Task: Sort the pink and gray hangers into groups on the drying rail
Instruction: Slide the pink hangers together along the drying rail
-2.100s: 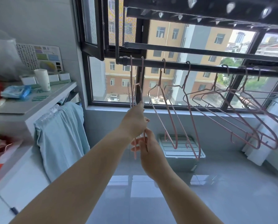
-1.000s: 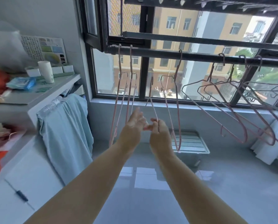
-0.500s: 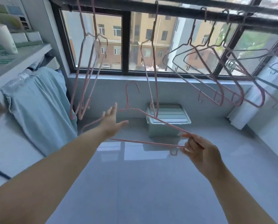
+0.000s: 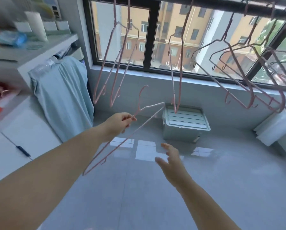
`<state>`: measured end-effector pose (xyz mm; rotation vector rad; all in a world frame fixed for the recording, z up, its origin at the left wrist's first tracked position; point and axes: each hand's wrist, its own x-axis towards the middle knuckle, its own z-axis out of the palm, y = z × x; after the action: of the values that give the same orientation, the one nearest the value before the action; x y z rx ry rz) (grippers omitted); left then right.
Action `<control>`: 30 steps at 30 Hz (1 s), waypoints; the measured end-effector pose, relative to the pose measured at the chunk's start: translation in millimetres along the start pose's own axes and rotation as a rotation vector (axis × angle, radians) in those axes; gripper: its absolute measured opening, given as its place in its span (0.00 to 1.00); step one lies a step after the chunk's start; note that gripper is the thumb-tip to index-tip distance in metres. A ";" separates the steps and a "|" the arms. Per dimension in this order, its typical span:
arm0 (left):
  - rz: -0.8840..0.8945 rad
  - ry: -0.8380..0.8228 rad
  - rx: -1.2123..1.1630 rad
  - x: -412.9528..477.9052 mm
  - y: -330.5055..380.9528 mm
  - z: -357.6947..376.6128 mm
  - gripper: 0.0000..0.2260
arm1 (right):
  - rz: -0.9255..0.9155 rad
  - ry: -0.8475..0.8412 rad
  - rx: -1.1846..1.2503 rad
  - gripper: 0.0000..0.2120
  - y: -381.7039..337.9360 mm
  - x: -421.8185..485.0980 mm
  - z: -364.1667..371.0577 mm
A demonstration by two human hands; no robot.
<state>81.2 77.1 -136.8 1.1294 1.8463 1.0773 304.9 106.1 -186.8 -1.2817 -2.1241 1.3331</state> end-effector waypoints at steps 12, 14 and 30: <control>-0.061 0.236 -0.646 16.5 70.4 36.3 0.13 | -0.247 -0.223 -0.052 0.23 -45.4 -36.4 30.0; -0.023 0.234 -0.690 16.5 88.7 34.8 0.12 | -0.327 -0.154 -0.046 0.23 -50.6 -33.9 17.1; 0.466 0.375 -0.088 16.1 181.2 -35.5 0.10 | -0.573 0.024 0.185 0.24 -179.8 20.4 -40.1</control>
<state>104.0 130.9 39.1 1.4204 1.8281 1.7166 227.3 116.1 -18.7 -0.5469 -2.0676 1.2077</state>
